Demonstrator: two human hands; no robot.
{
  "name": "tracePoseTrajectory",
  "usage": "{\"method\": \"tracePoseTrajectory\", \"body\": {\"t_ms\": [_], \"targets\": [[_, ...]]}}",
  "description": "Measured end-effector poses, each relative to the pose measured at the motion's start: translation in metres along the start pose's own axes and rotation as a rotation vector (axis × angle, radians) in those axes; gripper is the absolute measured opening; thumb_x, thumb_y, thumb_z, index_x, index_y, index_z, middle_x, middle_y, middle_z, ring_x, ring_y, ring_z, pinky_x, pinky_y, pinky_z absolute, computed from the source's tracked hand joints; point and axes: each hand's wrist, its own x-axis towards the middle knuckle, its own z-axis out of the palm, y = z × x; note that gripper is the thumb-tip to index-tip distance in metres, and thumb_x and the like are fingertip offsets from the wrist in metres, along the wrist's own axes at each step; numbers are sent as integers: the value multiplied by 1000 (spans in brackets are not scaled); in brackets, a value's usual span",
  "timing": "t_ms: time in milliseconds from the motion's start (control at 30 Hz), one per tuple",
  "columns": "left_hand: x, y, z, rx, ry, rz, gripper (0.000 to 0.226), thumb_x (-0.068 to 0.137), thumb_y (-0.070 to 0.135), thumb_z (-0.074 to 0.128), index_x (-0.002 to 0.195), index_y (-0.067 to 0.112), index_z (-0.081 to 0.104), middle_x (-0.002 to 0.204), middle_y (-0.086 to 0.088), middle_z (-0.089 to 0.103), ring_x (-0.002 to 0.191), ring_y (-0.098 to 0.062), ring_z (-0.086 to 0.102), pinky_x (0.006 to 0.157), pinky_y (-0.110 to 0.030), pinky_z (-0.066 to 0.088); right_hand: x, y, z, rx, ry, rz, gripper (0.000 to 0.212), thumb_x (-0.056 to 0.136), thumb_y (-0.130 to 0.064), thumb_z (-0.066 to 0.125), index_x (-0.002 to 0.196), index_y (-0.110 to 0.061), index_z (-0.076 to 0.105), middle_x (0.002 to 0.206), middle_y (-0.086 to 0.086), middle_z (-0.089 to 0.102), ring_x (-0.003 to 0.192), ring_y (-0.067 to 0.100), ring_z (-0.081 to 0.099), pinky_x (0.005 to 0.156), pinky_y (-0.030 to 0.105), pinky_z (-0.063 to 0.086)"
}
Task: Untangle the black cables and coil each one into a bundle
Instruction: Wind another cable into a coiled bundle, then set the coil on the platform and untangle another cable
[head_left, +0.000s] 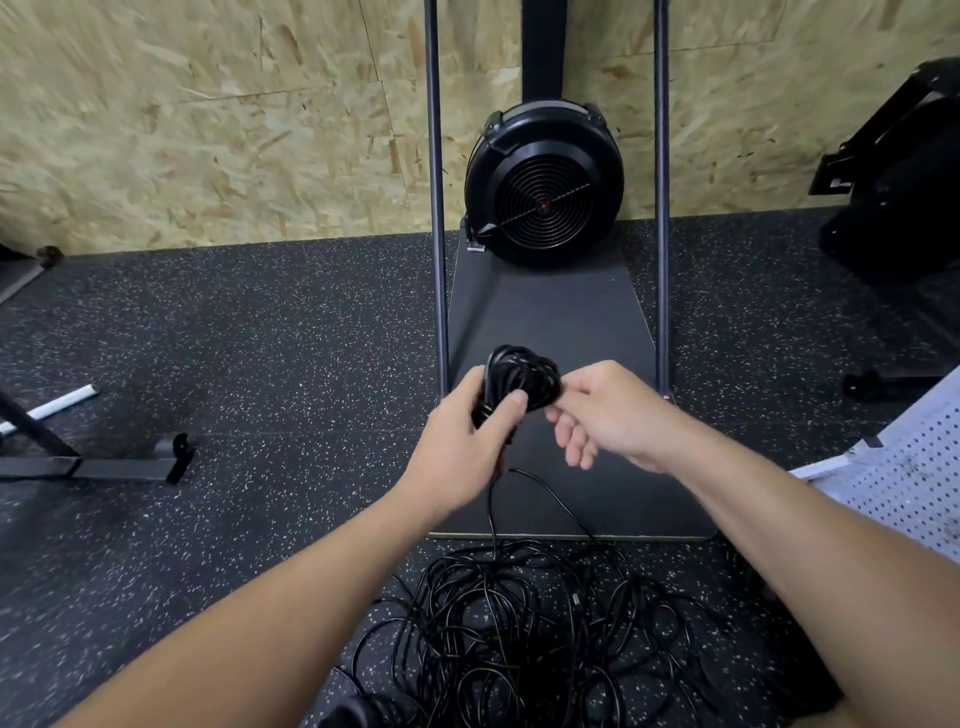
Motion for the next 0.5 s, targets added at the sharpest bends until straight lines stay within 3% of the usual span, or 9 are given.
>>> {"method": "tracePoseTrajectory", "body": {"t_ms": [100, 233, 367, 433, 500], "targets": [[10, 1, -3, -106, 86, -154, 18, 110, 39, 61, 105, 21, 60, 85, -18, 71, 53, -26, 60, 59, -45, 56, -3, -4, 21, -261, 96, -31, 42, 111, -31, 53, 87, -1, 69, 61, 11, 66, 41, 23, 53, 45, 25, 43], [14, -5, -3, -85, 54, -244, 26, 111, 37, 59, 106, 12, 53, 94, -19, 74, 55, -28, 67, 60, -43, 57, -10, -5, 43, -482, 83, -92, 45, 113, -32, 46, 86, -7, 72, 60, 7, 74, 43, 22, 68, 65, 34, 60], [14, -7, -7, -273, -61, -261, 19, 112, 28, 60, 122, 13, 57, 116, -13, 76, 81, -35, 81, 78, -44, 62, -9, -14, 37, -282, 78, -99, 32, 115, -26, 40, 110, -9, 66, 69, 9, 79, 59, 29, 78, 63, 39, 63], [12, -3, -9, -326, -106, -258, 19, 111, 24, 62, 127, 14, 61, 117, -12, 77, 89, -25, 80, 78, -37, 61, -12, -20, 35, -156, 45, -124, 24, 114, -35, 46, 122, -21, 63, 71, 12, 79, 60, 30, 77, 61, 41, 64], [9, -3, -10, -286, -119, -231, 21, 108, 25, 67, 129, 20, 67, 115, -8, 78, 94, -14, 73, 84, -33, 57, -14, -22, 37, -126, 40, -133, 25, 109, -46, 58, 116, -24, 67, 71, 12, 78, 56, 28, 74, 57, 39, 60]]}}
